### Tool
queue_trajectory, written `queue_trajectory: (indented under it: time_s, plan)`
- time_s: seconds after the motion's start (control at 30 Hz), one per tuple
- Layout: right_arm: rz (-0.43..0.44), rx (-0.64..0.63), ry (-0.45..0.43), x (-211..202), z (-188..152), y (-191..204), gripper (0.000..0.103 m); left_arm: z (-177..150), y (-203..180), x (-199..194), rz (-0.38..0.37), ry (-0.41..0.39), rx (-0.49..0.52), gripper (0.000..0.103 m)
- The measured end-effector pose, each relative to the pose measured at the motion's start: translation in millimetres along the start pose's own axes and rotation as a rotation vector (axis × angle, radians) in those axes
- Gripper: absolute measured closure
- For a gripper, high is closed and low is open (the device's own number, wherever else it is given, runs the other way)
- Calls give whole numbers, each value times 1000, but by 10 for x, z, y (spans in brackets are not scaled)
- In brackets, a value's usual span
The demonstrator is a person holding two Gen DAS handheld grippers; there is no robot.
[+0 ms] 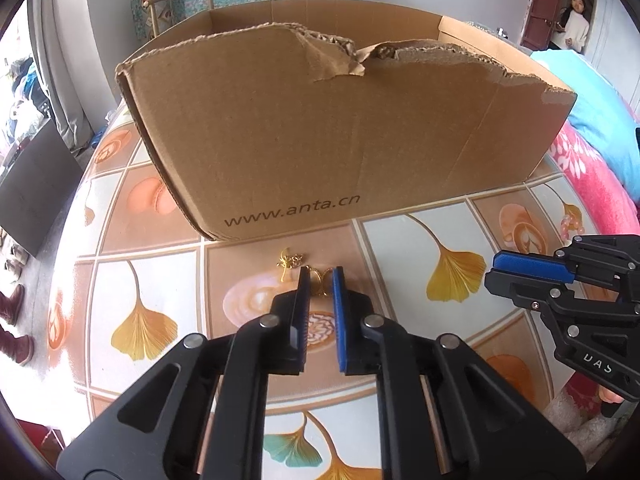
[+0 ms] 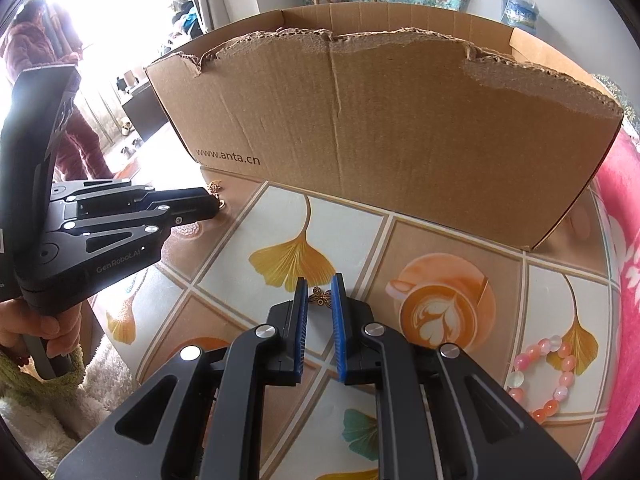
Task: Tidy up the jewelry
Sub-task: 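Carry the gold flower charm into the box with the right gripper and release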
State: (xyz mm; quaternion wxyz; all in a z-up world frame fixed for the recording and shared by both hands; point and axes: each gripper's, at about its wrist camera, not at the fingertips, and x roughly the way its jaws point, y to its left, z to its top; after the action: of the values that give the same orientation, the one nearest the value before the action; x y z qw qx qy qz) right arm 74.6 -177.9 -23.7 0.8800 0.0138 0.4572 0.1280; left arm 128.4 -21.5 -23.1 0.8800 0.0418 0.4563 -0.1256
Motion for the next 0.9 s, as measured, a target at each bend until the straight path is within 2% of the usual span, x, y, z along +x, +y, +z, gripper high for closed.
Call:
queue_trajectory:
  time_s: [0.3, 0.53, 0.77, 0.9]
  plan:
    - [5, 15, 5, 2, 16, -62, 91, -175, 104, -113, -52, -14, -28, 93]
    - [18, 59, 5, -29, 3, -172, 91, -287, 158, -348, -81, -50, -36, 93]
    - [56, 80, -39, -208, 56, -252, 91, -270, 172, -535, -90, -77, -41, 93]
    - [73, 74, -76, -406, 77, -263, 91, -211, 162, -728, -84, -119, -35, 93]
